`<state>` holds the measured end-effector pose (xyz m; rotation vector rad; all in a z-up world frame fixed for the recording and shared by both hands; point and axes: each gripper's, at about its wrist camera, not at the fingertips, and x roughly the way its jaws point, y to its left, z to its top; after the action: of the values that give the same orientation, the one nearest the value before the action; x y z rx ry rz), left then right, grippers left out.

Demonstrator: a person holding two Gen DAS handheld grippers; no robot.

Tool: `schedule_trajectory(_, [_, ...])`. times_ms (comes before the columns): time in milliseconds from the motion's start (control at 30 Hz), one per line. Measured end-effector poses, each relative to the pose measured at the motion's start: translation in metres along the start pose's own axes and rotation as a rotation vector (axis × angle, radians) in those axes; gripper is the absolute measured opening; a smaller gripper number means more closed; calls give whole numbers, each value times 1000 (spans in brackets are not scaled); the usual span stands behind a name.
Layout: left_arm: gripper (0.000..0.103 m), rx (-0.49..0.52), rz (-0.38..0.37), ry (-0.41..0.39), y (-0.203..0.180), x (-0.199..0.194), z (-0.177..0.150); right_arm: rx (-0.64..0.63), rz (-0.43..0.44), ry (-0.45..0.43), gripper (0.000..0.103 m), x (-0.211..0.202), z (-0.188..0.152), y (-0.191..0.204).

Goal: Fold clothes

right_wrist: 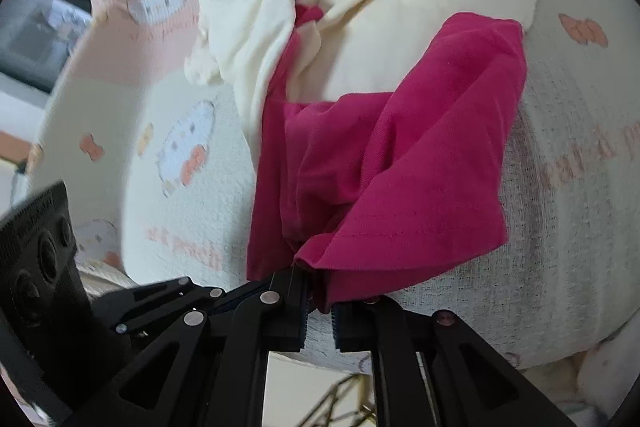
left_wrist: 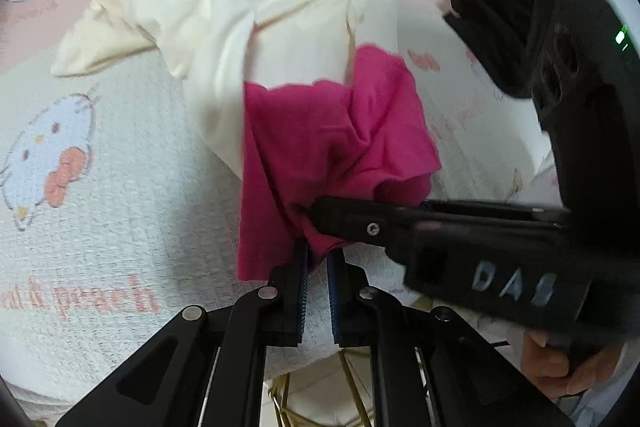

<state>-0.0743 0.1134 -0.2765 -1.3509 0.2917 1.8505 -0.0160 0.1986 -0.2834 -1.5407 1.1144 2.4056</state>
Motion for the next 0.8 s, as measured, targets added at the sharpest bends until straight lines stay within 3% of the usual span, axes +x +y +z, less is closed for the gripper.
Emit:
schedule_trajectory(33, [8, -5, 18, -28, 0, -5, -1, 20, 21, -18, 16, -3, -1, -4])
schedule_trajectory(100, [9, -34, 46, -66, 7, -16, -3, 51, 58, -45, 36, -10, -2, -10])
schedule_trajectory(133, [15, -55, 54, -80, 13, -23, -6, 63, 71, -61, 41, -13, -3, -13])
schedule_trajectory(200, [39, -116, 44, -103, 23, -32, -13, 71, 81, -109, 51, -22, -4, -15])
schedule_trajectory(233, [69, -150, 30, -115, 30, -36, -11, 75, 84, -132, 54, -26, -5, -16])
schedule_trajectory(267, [85, -184, 16, -128, 37, -39, -10, 78, 80, -153, 62, -30, -5, -16])
schedule_trajectory(333, [85, -252, -11, -153, 51, -46, -8, 80, 48, -183, 68, -35, -7, -16])
schedule_trajectory(433, [85, -349, -66, -167, 71, -50, -5, 101, -11, -163, 69, -35, -9, -20])
schedule_trajectory(533, [85, -409, -123, -164, 81, -43, 0, 140, -18, -128, 69, -32, -8, -29])
schedule_trajectory(800, [85, -351, -170, -100, 69, -15, 16, 316, 69, -93, 69, -29, -2, -82])
